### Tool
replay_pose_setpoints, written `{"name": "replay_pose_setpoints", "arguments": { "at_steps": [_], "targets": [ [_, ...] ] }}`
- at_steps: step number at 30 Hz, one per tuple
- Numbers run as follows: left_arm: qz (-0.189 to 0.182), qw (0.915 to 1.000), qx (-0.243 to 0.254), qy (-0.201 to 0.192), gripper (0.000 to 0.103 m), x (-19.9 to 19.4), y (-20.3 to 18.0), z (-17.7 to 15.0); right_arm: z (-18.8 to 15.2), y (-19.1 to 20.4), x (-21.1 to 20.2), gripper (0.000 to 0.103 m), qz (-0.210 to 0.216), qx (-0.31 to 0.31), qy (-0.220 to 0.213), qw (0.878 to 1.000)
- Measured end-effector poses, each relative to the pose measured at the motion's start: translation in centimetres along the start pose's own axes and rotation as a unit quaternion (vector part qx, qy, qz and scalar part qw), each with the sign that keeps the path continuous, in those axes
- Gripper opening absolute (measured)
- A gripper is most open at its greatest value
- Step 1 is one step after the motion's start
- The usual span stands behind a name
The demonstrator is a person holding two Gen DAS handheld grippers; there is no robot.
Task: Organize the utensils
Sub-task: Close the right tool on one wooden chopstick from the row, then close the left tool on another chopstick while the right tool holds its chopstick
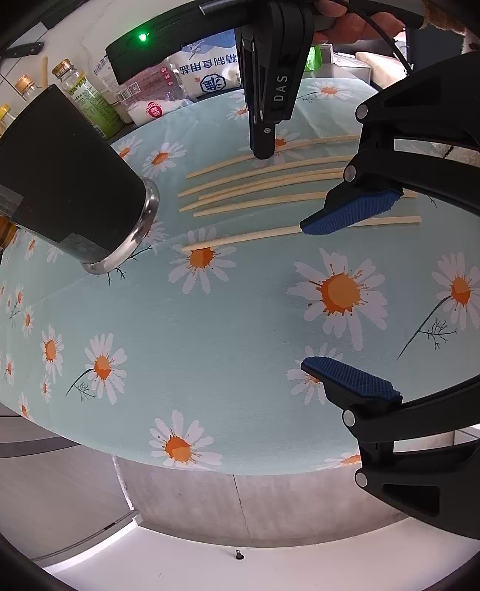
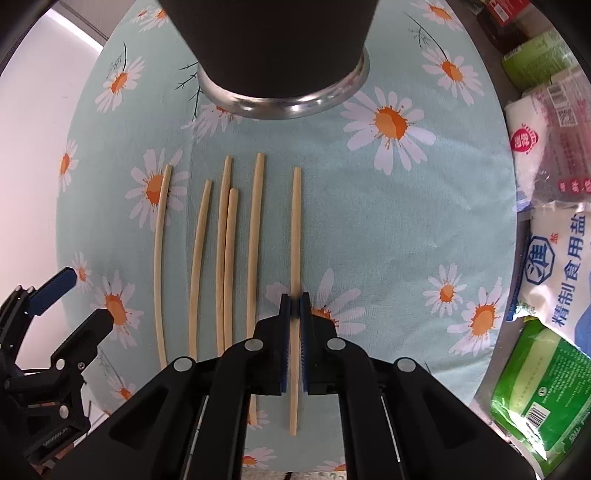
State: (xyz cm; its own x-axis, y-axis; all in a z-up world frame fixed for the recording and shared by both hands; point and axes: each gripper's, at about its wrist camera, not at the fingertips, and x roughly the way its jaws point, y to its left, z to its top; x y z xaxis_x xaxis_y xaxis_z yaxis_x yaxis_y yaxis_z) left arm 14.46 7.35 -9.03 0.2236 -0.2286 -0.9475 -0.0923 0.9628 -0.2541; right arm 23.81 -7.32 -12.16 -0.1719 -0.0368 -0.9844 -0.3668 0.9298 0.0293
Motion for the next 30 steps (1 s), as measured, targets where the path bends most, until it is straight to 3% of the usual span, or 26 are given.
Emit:
{"name": "replay_pose_setpoints", "arguments": {
  "at_steps": [6, 16, 17, 21, 26, 30],
  "targets": [
    [-0.024, 0.999, -0.015, 0.035, 0.067, 0.7, -1.0, 0.9, -0.4, -0.7, -0.7, 0.006, 0.022, 0.001, -0.004, 1.0],
    [0.017, 0.9972, -0.012, 0.072, 0.064, 2.5, -3.7, 3.3, -1.1, -3.5, -1.9, 0.006, 0.061, -0.007, -0.015, 0.998],
    [0.027, 0.9968, -0.011, 0.075, 0.063, 2.7, -4.0, 3.5, -1.4, -4.1, -1.9, 0.006, 0.065, -0.008, -0.017, 0.998],
    [0.055, 0.9942, -0.018, 0.09, 0.038, 3.7, -4.6, 3.8, -1.7, -5.0, -2.5, 0.006, 0.07, -0.014, -0.035, 0.997],
    [0.082, 0.9917, -0.022, 0.097, 0.036, 4.5, -6.1, 4.1, -2.0, -6.5, -3.1, 0.006, 0.09, -0.025, -0.047, 0.995],
    [0.109, 0.9891, -0.022, 0.097, 0.024, 5.0, -7.1, 4.2, -2.0, -7.4, -3.5, 0.006, 0.105, -0.034, -0.053, 0.993]
  ]
}}
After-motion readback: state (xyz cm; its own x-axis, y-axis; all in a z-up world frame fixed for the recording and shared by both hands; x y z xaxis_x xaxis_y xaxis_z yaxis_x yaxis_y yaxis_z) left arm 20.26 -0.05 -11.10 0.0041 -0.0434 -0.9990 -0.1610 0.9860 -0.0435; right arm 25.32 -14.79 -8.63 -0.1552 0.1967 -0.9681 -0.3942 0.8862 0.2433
